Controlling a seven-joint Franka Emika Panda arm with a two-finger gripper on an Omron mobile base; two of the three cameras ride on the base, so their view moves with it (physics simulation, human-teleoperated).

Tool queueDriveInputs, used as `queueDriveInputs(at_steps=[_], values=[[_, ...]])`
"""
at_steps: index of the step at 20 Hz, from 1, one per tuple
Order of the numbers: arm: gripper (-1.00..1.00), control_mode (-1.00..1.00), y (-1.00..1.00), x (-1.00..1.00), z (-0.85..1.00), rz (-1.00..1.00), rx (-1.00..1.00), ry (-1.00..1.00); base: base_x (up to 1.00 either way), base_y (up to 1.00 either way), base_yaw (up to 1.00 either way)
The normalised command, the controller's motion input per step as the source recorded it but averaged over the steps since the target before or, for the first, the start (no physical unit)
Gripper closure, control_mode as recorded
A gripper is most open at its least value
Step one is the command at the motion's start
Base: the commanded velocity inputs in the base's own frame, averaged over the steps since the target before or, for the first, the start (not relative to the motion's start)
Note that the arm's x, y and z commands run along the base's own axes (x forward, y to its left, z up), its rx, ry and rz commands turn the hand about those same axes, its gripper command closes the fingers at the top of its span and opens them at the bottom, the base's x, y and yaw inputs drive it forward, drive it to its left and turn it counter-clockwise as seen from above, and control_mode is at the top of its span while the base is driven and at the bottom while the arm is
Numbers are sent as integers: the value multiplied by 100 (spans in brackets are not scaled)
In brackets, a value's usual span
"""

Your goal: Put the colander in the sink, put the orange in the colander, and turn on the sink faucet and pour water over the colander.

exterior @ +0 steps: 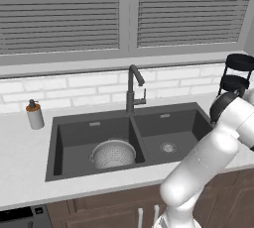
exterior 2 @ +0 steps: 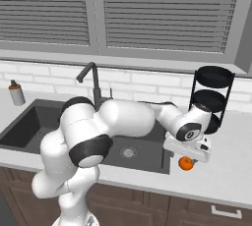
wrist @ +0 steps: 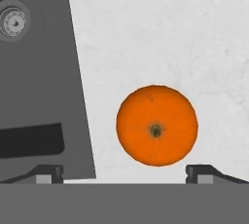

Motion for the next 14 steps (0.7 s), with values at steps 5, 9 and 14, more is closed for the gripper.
queueDriveInputs(at_steps=[5,9,14], values=[[-100,-100,0,2,-12,0,0,0,0,0,0],[-100,-100,0,0,-5,0,0,0,0,0,0],[-100,-100,0,0,-17,0,0,0,0,0,0]])
